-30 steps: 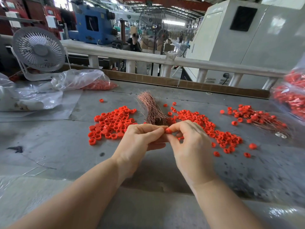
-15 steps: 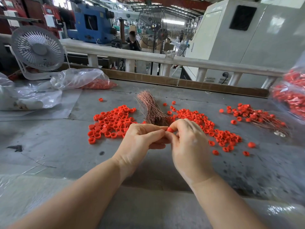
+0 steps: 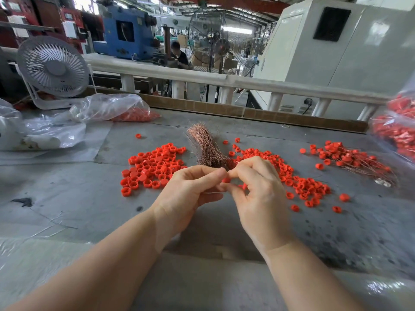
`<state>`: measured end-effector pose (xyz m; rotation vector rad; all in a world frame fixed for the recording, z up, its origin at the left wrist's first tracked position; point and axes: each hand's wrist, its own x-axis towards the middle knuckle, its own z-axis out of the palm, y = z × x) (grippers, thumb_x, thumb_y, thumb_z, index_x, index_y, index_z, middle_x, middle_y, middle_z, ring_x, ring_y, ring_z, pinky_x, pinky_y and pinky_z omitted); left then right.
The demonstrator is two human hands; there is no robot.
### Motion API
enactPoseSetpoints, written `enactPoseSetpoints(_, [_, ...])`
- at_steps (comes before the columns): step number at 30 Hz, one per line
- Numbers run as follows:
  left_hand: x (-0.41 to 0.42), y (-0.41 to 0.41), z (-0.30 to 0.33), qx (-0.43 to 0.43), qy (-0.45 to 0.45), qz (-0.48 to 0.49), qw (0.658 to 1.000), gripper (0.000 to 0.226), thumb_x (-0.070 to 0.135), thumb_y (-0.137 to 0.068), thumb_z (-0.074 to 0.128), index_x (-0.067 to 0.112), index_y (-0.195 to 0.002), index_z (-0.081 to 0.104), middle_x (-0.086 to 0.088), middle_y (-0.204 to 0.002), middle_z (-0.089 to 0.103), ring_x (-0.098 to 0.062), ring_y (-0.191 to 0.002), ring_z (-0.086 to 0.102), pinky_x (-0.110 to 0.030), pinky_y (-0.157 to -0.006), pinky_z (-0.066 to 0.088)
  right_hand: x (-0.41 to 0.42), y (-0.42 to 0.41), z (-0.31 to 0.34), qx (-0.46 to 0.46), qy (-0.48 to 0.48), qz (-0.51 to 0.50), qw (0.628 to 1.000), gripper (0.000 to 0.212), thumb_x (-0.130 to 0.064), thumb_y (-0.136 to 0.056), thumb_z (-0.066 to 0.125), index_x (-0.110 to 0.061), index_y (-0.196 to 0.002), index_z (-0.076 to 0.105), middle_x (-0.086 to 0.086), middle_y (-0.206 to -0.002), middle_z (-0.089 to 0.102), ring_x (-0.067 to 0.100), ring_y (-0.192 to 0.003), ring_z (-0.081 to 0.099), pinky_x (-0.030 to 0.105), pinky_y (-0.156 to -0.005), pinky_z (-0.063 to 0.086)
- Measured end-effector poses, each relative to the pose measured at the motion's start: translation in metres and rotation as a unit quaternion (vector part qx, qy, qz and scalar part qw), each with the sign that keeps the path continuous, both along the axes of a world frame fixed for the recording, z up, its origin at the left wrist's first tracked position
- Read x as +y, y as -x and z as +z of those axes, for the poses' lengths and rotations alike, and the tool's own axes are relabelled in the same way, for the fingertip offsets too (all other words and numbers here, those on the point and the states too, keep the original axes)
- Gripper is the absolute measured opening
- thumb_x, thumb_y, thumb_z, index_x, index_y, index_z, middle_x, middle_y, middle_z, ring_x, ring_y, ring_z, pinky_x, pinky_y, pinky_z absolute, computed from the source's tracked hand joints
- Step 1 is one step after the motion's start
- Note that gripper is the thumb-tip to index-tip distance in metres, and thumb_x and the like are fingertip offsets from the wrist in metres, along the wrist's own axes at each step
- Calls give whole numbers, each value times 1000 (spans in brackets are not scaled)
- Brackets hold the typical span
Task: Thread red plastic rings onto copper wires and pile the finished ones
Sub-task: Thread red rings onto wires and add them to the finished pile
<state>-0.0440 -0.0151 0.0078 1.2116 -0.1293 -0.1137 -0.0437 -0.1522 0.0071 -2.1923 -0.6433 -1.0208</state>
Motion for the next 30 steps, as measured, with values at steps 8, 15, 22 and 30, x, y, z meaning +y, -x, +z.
enactPoseSetpoints(8, [3, -4, -4, 15, 60, -7, 998, 7, 16, -55, 71, 14, -61, 74, -1, -62, 67, -5, -53, 58, -14, -58, 52, 2, 2, 1, -4, -26, 43, 999, 9, -1, -73, 74, -7, -72, 68, 3, -77, 62, 24, -75, 58, 40, -65, 49])
enactPoseSetpoints(15, [3, -6, -4, 10, 81, -11, 997, 14, 8, -57, 69, 11, -69, 74, -4, -66, 69, -8, -55, 61, -17, -59, 54, 3, 2, 0, 25, -70, 43, 996, 19, 1, -71, 72, -12, -82, 65, -6, -78, 63, 8, -71, 55, 27, -67, 48])
enactPoseSetpoints(22, [1, -6, -5, -29, 86, -13, 996, 16, 8, -61, 67, 16, -74, 73, -5, -77, 71, -11, -68, 65, -22, -68, 55, 4, 1, -2, 5, -97, 54, 994, 28, -2, -73, 66, -14, -98, 61, -6, -87, 59, 4, -77, 51, 16, -73, 44])
enactPoseSetpoints(30, [2, -4, -4, -80, 56, -15, 995, 17, 11, -69, 62, 17, -85, 59, 2, -78, 67, -6, -70, 60, -18, -64, 49, 2, -2, 0, 52, -146, 41, 987, 15, -6, -78, 56, -14, -88, 64, -5, -79, 62, 5, -71, 55, 16, -68, 44])
